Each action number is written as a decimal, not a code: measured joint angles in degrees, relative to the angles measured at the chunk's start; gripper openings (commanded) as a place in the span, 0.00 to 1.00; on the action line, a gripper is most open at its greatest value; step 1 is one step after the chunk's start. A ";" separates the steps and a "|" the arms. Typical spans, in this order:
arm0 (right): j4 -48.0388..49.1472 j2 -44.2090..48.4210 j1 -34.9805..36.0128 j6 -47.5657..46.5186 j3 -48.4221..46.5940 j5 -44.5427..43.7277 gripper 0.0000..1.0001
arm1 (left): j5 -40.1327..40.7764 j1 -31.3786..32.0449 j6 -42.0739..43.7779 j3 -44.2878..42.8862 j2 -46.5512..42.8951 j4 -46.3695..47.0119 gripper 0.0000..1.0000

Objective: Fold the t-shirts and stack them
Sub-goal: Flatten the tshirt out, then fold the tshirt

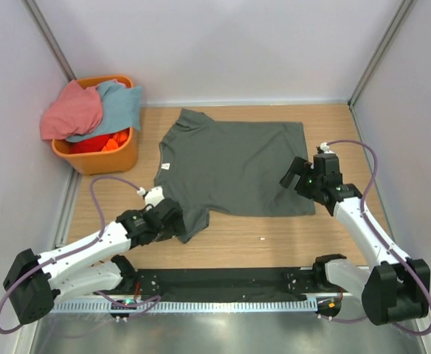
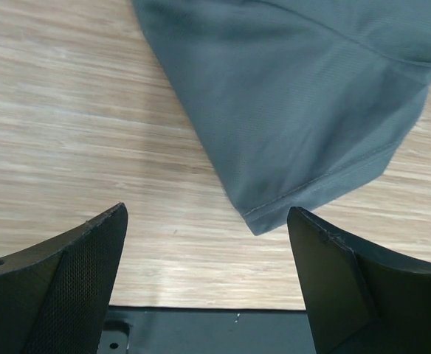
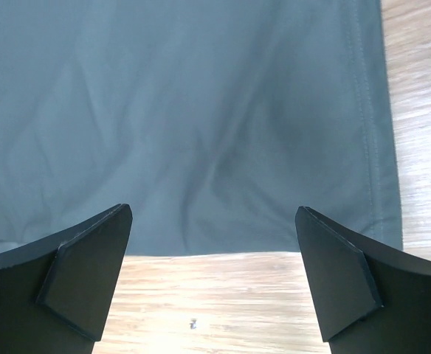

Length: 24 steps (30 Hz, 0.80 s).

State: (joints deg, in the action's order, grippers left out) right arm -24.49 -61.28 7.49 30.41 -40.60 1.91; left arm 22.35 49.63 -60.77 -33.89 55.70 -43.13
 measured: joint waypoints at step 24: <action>-1.77 6.82 0.07 2.21 4.81 -2.67 1.00 | -4.09 1.42 -6.27 8.04 9.60 22.58 0.00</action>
State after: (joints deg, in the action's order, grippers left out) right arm -26.26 -54.46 7.55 32.62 -35.79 -0.75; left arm 18.26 51.05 -67.05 -25.85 65.30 -20.56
